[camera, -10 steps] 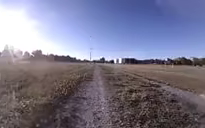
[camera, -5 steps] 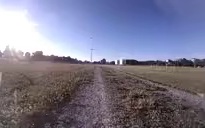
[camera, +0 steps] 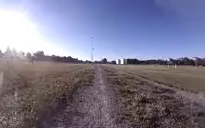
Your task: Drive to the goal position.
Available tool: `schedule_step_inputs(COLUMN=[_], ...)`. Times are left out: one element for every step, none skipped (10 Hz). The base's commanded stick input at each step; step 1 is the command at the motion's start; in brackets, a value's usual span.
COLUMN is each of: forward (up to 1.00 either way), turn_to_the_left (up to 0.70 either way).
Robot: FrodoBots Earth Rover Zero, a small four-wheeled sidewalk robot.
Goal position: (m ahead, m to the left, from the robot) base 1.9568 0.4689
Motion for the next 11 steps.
schedule_step_inputs(forward=[0.50, 0.50, 0.50, 0.50, 0.50, 0.50, 0.50, 0.50, 0.50, 0.50, 0.50], turn_to_the_left=[0.00, 0.00, 0.00, 0.00, 0.00, 0.00, 0.00, 0.00, -0.02, -0.38, -0.50])
